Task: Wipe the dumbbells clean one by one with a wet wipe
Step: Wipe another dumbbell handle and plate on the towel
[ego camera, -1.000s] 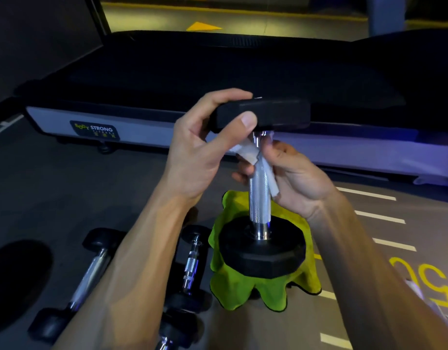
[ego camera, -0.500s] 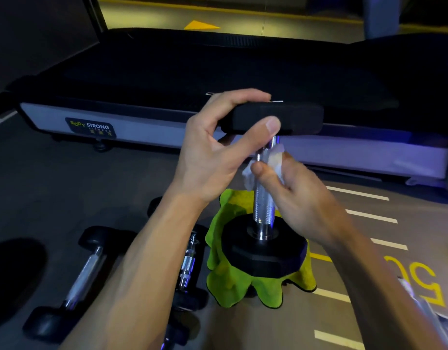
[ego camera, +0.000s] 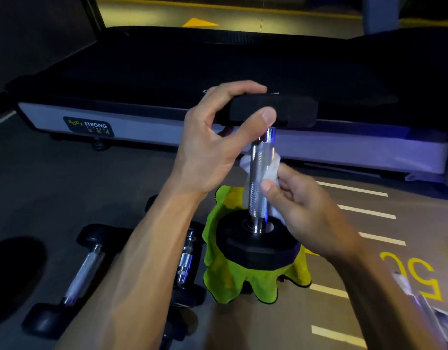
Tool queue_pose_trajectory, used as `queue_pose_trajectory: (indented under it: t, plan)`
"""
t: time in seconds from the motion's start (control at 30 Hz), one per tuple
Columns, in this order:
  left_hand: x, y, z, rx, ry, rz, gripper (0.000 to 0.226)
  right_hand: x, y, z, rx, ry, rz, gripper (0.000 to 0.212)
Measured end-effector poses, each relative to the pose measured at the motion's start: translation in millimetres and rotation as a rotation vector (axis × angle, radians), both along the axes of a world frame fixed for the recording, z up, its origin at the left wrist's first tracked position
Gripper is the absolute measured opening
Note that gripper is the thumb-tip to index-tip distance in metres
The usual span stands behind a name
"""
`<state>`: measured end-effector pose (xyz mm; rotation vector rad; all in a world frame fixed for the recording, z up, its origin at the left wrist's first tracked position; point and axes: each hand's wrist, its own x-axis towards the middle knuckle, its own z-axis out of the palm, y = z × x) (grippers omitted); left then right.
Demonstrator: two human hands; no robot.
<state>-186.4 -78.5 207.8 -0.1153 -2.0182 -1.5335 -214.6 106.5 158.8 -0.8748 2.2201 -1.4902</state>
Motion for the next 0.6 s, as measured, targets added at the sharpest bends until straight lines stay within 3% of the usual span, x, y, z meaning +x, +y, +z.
queue_pose_trajectory:
  t: [0.23,0.37,0.47,0.53,0.6]
  plan:
    - [-4,-1,-3,-0.004,-0.009,0.025,0.028,-2,23,-13,0.166,-0.224,0.15,0.054]
    - [-5,1,-4,-0.015,-0.004,0.032,0.029,-6,17,-7,0.111,-0.253,0.113,0.025]
    - [-6,1,-5,-0.015,-0.004,0.046,0.027,0,4,-7,0.001,-0.214,-0.019,0.02]
    - [-8,0,-6,-0.008,-0.009,0.048,0.027,6,1,-11,-0.046,-0.202,-0.076,0.023]
    - [-8,0,-6,-0.011,-0.013,0.042,0.028,9,3,-13,-0.031,-0.19,-0.068,0.039]
